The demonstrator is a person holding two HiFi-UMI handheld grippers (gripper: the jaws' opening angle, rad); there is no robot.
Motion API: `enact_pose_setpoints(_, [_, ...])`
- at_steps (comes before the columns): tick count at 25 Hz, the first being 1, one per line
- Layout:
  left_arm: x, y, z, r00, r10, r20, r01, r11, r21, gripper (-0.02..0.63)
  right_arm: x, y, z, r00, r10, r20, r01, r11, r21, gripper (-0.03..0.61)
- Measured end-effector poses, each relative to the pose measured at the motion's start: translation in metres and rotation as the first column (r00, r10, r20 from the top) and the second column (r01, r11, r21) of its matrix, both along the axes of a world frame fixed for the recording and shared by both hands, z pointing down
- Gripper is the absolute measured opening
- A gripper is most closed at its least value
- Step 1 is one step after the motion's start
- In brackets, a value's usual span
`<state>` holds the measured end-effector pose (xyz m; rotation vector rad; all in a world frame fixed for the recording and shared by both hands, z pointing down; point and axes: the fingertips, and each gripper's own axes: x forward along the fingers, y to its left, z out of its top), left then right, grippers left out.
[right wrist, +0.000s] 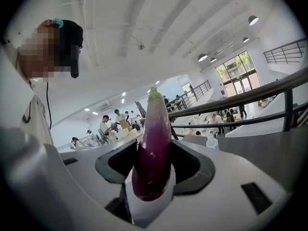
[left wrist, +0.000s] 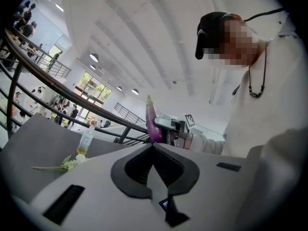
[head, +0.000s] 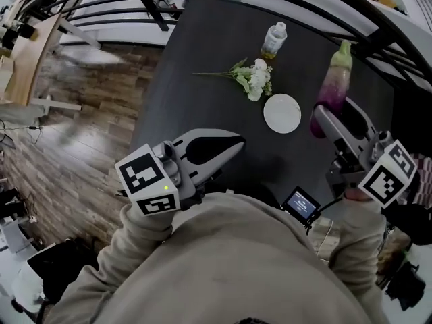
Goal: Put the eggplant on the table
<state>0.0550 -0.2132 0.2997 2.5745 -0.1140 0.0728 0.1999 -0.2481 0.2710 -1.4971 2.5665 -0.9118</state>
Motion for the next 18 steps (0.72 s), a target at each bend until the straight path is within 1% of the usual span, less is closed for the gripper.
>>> enact_pose_setpoints(4, [-0.013, 0.002, 0.009, 0.999, -0.043, 0.03, 0.044, 0.999, -0.023, 0.006, 0.002, -0.009, 0.015, 1.0, -0.02, -0.022, 0.02, 0.999, -0.025, 0.232])
enact_pose_setpoints(8, [-0.019, 0.007, 0.01, 0.997, -0.072, 0.039, 0.073, 0.997, -0.036, 0.006, 0.004, -0.013, 0.021, 1.0, -0.03, -0.001, 0.029, 0.999, -0.044, 0.232])
enact_pose_setpoints(13, [-0.022, 0.009, 0.013, 0.995, -0.083, 0.046, 0.085, 0.995, -0.042, 0.006, 0.005, -0.017, 0.03, 0.999, -0.043, -0.011, 0.043, 0.997, -0.058, 0.232])
enact_pose_setpoints(18, [-0.019, 0.014, 0.019, 0.995, -0.086, 0.057, 0.089, 0.994, -0.056, 0.006, 0.009, -0.018, 0.051, 0.998, -0.057, -0.038, 0.053, 0.994, -0.091, 0.232])
